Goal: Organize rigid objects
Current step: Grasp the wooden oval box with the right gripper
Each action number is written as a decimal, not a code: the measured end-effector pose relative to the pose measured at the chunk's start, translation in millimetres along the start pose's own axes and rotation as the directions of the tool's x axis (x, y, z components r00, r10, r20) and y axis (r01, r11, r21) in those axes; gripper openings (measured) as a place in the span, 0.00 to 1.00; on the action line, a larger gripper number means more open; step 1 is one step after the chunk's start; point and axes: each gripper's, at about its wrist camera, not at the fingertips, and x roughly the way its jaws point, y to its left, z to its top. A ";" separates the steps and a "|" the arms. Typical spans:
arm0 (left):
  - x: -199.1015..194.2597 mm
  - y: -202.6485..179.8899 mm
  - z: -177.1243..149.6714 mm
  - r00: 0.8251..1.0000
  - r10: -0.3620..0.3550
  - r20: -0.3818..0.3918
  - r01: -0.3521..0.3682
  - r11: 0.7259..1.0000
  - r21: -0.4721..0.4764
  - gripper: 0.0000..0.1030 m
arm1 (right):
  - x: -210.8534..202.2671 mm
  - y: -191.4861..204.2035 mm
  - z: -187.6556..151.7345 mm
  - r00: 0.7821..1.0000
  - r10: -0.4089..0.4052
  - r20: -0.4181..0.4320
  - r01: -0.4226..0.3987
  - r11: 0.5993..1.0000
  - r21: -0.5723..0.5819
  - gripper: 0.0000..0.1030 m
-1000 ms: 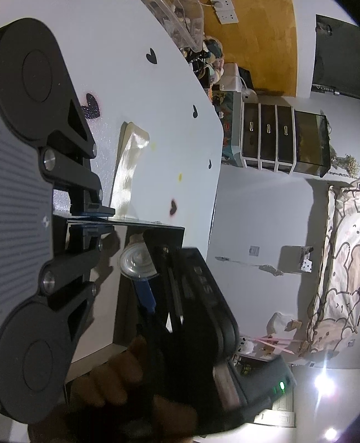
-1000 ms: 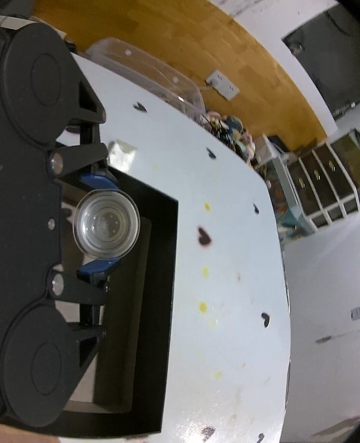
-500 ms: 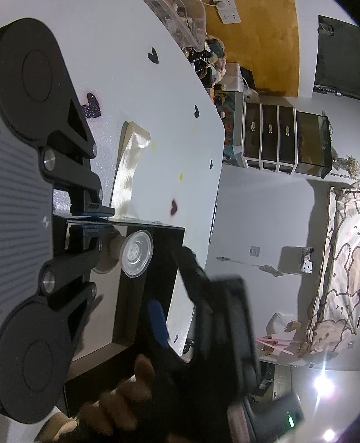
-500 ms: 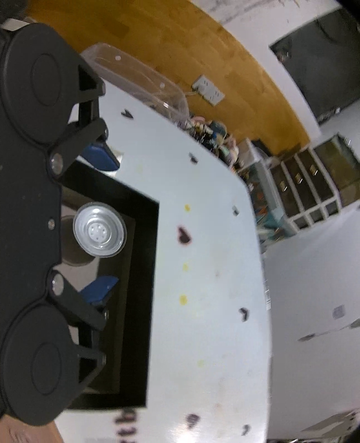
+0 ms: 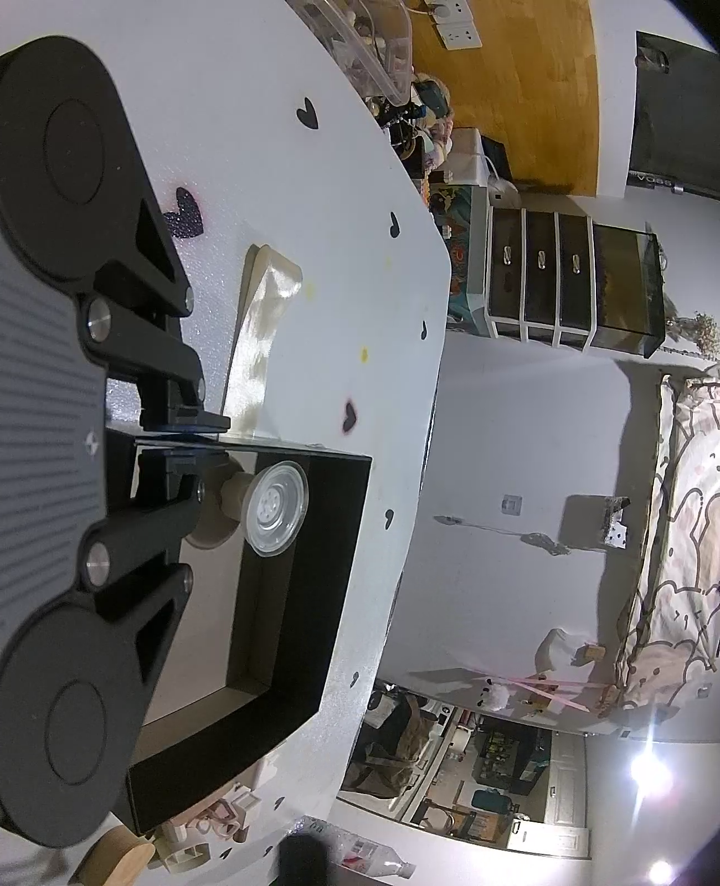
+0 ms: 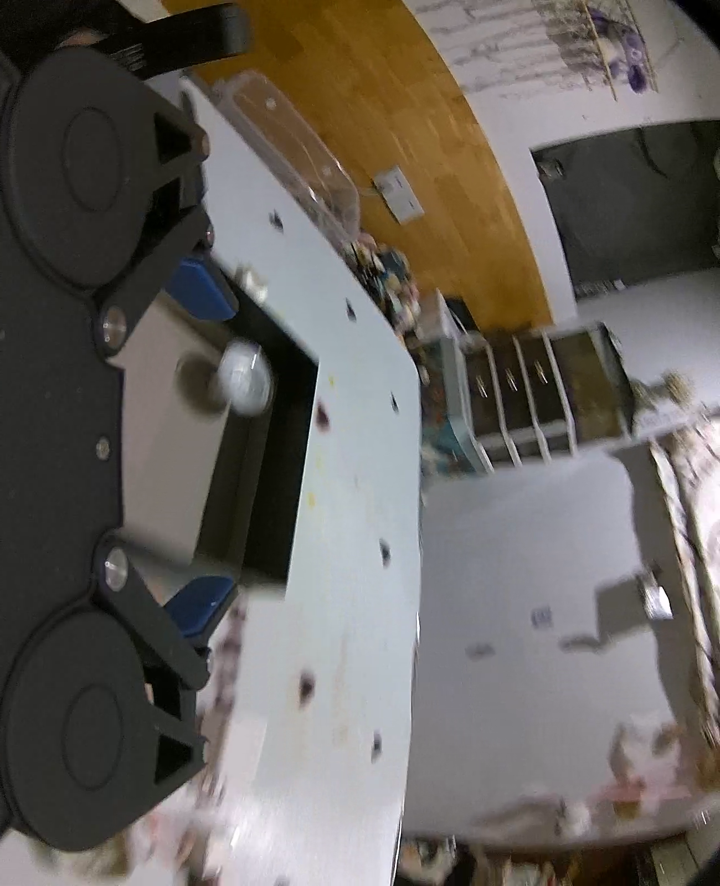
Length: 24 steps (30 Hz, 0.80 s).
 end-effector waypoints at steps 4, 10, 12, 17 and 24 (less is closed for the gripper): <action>-0.2 0.0 0.1 1.000 0.000 0.001 0.000 1.000 0.002 0.04 | -31.6 -30.0 -30.4 0.997 -0.079 0.010 0.079 0.996 0.029 0.97; -0.5 0.1 0.5 1.000 0.000 0.003 0.000 1.000 0.006 0.04 | -57.4 -68.2 -80.1 0.990 -0.123 -0.074 0.134 0.976 0.169 0.95; -0.4 0.2 0.6 1.000 0.002 0.003 -0.002 1.000 0.008 0.04 | -59.2 -74.0 -92.8 0.989 -0.105 -0.105 0.126 0.969 0.213 0.93; -0.1 -2.6 0.2 1.000 0.012 0.004 -0.012 1.000 0.014 0.04 | -53.6 -86.4 -114.8 0.987 -0.056 -0.152 0.098 0.953 0.288 0.87; 0.9 -2.8 0.5 1.000 0.010 0.001 -0.010 1.000 0.019 0.04 | -48.7 -111.8 -109.5 0.963 -0.236 -0.130 0.265 0.913 0.310 0.89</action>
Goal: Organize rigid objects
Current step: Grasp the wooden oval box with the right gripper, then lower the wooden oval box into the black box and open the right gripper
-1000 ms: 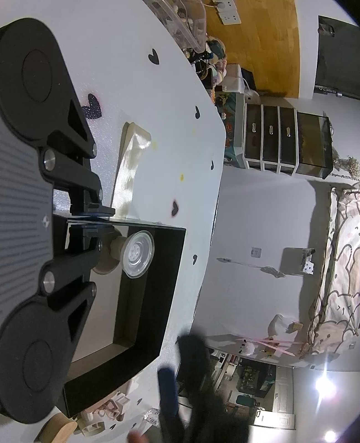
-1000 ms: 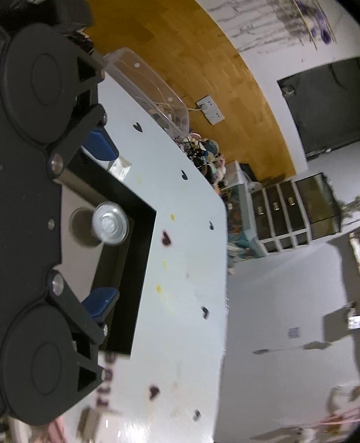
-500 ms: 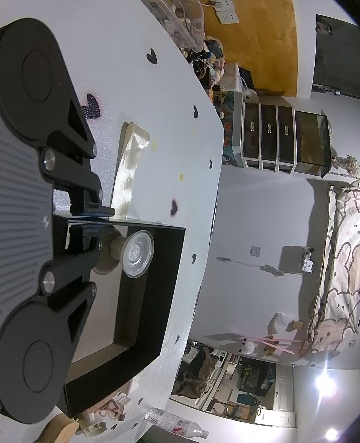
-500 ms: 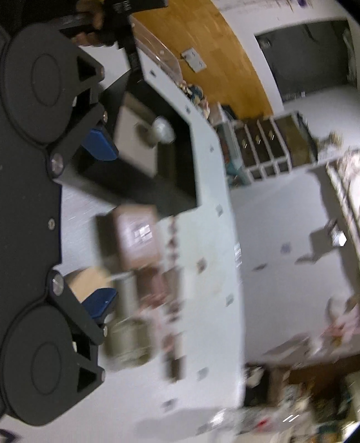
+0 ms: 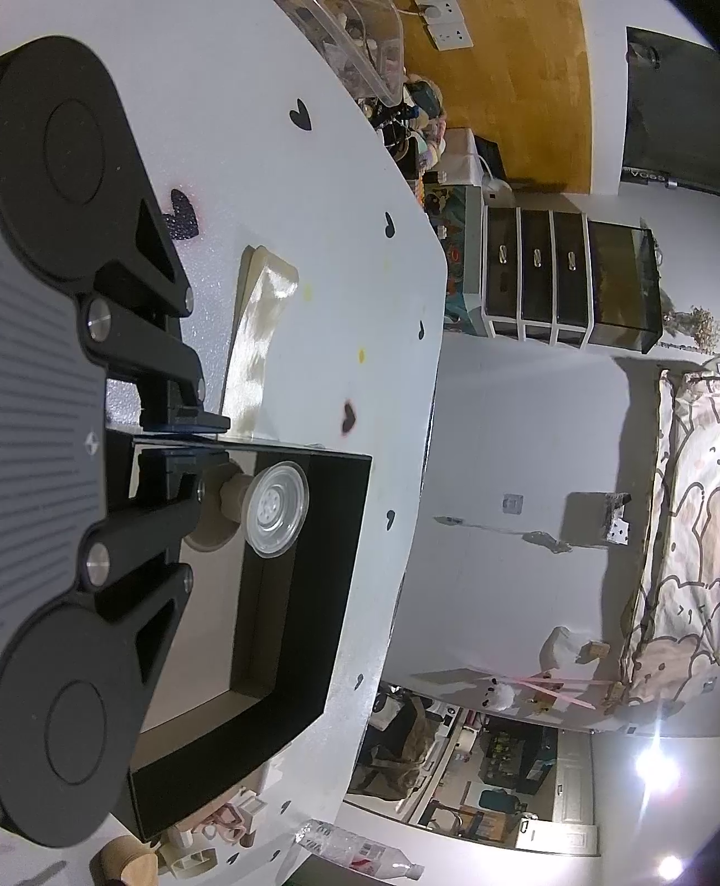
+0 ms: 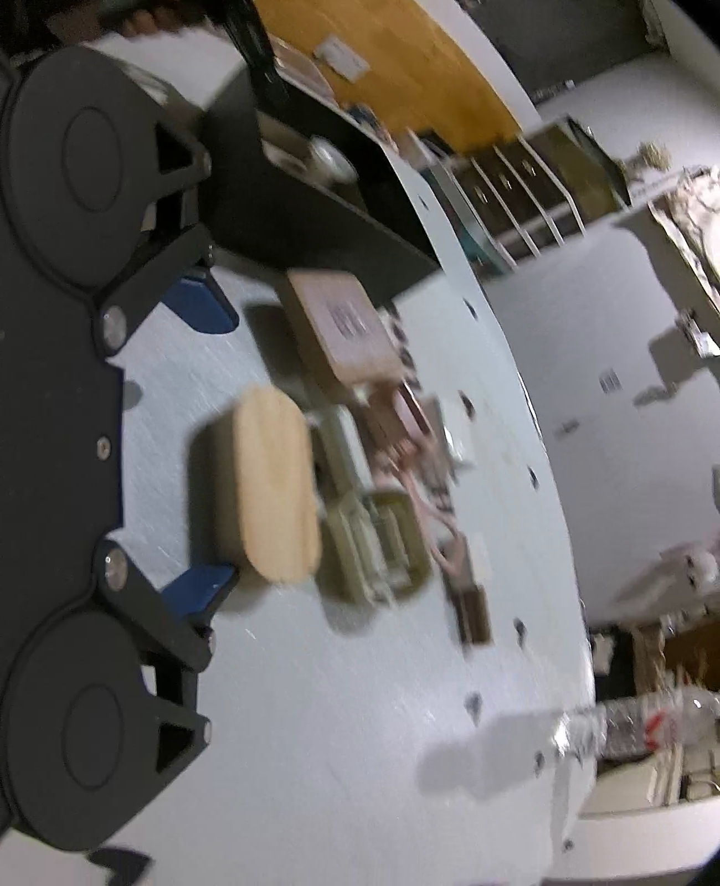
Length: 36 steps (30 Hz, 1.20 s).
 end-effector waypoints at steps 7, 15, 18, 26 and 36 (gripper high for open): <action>0.9 -0.6 0.3 1.000 -0.004 -0.001 0.004 1.000 0.002 0.04 | 16.6 10.4 10.8 0.995 -0.093 0.035 0.097 0.982 -0.162 0.95; 2.3 -0.8 -0.3 1.000 -0.006 -0.001 0.006 1.000 -0.002 0.04 | 30.2 10.2 17.9 0.990 -0.140 -0.009 0.138 0.985 -0.101 0.87; 2.5 -1.3 -0.6 1.000 -0.006 -0.001 0.006 1.000 0.001 0.04 | 28.5 12.8 19.1 0.991 -0.137 -0.006 0.136 0.986 -0.097 0.87; 2.5 -2.1 -1.1 1.000 0.001 -0.006 -0.001 1.000 0.010 0.03 | 4.0 35.2 45.0 0.995 -0.054 0.084 0.063 0.992 -0.109 0.87; 1.7 -2.8 -1.2 1.000 0.002 -0.008 -0.002 1.000 0.019 0.03 | 13.1 115.8 96.5 0.986 0.155 0.060 -0.143 0.975 -0.171 0.87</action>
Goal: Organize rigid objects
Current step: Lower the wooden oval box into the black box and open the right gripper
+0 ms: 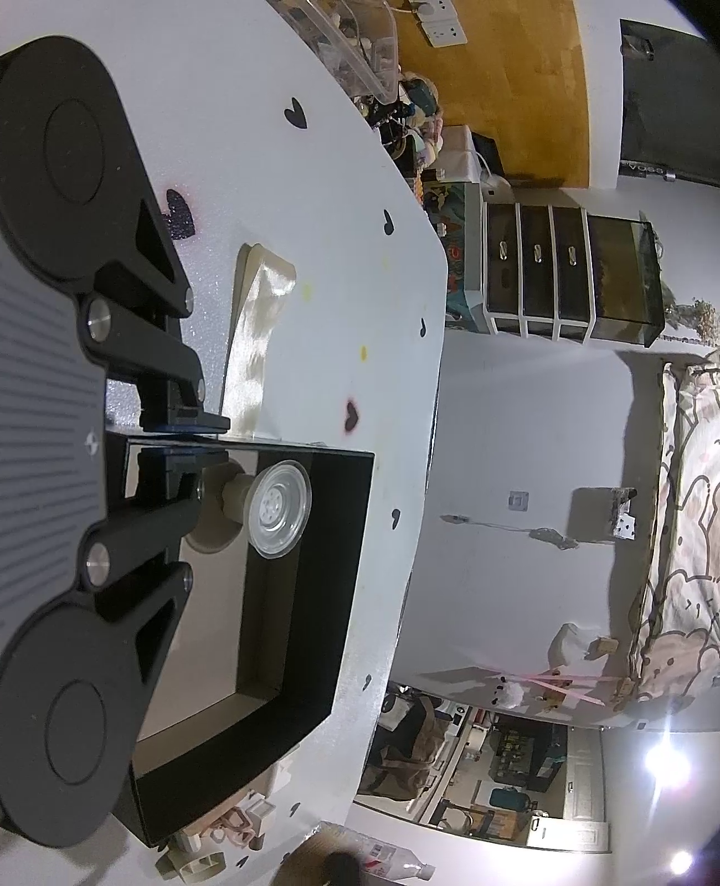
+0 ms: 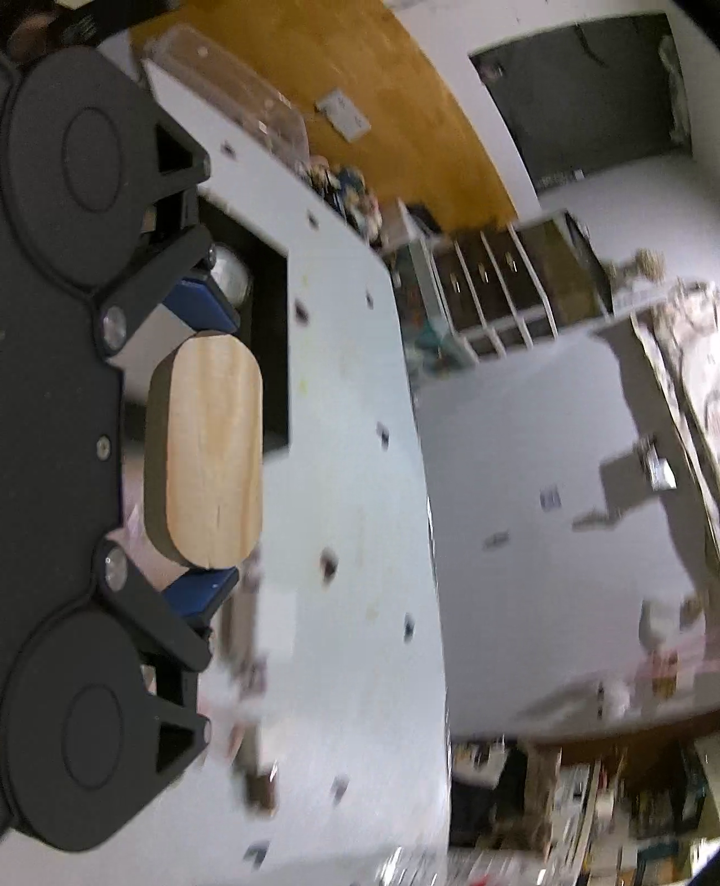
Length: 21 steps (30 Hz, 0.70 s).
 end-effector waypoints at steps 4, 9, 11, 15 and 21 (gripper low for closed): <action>0.1 0.6 0.8 1.000 -0.005 -0.001 0.005 1.000 -0.002 0.03 | 32.5 31.2 14.2 0.996 0.056 -0.063 -0.055 0.998 0.017 0.87; 0.5 2.4 1.4 1.000 -0.010 -0.004 0.010 1.000 -0.007 0.04 | 84.7 57.3 17.7 0.981 0.059 -0.183 -0.046 0.996 0.076 0.87; 0.5 3.7 1.1 1.000 -0.014 -0.003 0.014 1.000 -0.011 0.04 | 105.2 59.7 13.8 0.972 0.031 -0.235 -0.005 0.994 0.111 0.87; 0.5 3.9 1.2 1.000 -0.020 -0.003 0.020 1.000 -0.005 0.04 | 129.7 67.6 8.7 0.965 -0.071 -0.251 0.100 0.989 0.107 0.87; 0.6 5.4 0.8 1.000 -0.028 -0.002 0.028 1.000 -0.007 0.05 | 145.4 83.5 4.9 0.956 -0.115 -0.271 0.138 0.988 0.069 0.87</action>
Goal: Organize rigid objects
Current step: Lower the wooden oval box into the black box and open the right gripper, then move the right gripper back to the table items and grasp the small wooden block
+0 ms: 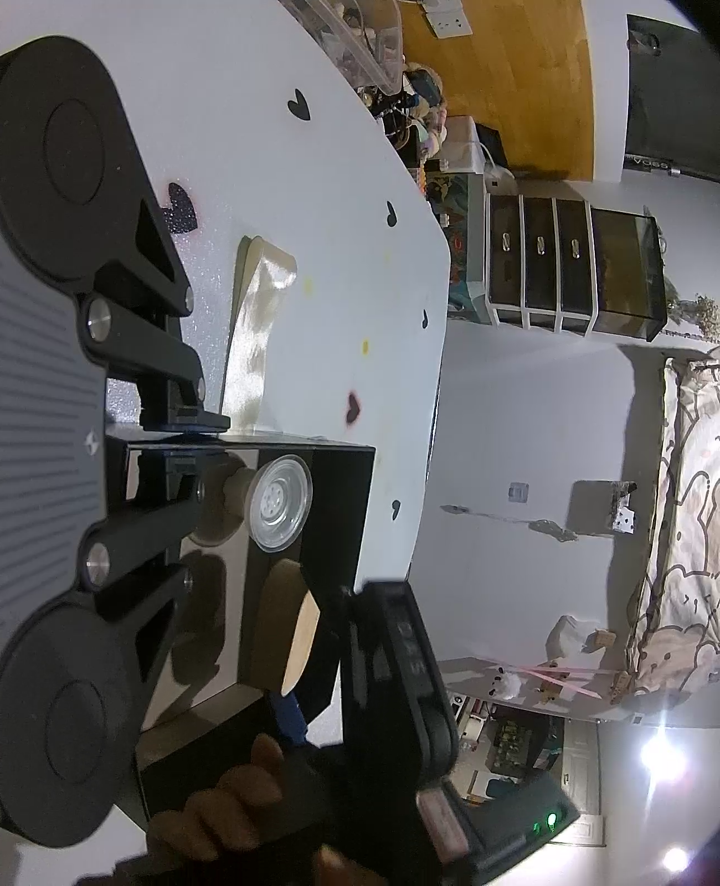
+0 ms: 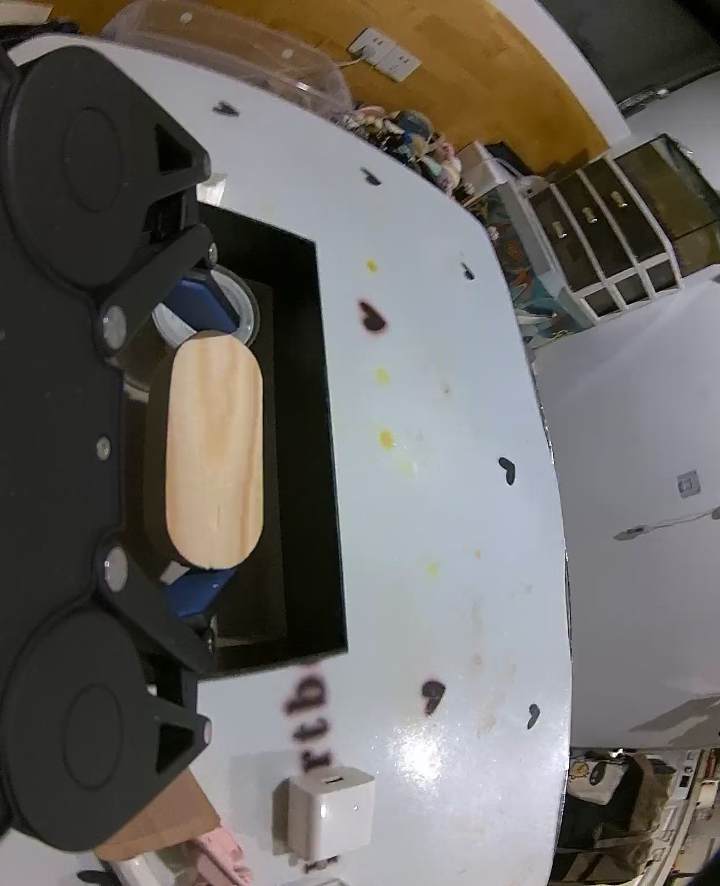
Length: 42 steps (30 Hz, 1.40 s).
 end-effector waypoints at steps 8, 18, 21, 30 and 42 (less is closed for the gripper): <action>0.2 0.5 -0.2 1.000 -0.003 -0.001 0.003 1.000 -0.005 0.05 | 5.7 8.6 1.4 0.998 -0.061 0.022 0.061 0.998 -0.029 0.94; 0.5 -0.4 0.2 1.000 -0.002 -0.007 0.002 1.000 -0.007 0.05 | -22.0 5.6 -3.5 0.999 0.027 0.040 -0.024 0.996 -0.089 0.94; 0.8 -0.2 0.7 1.000 0.001 -0.008 -0.001 1.000 -0.010 0.05 | -35.3 5.5 -9.2 0.997 0.045 0.064 -0.037 0.992 -0.124 0.94; -0.2 -2.6 1.6 1.000 0.013 -0.013 -0.013 1.000 -0.001 0.04 | -77.3 -1.9 -32.5 0.982 0.095 0.164 -0.056 0.973 -0.225 0.95; -3.7 -7.1 1.7 0.999 0.036 -0.008 -0.036 0.999 0.012 0.03 | -120.4 -51.1 -77.5 0.939 0.164 0.303 -0.078 0.958 -0.277 0.97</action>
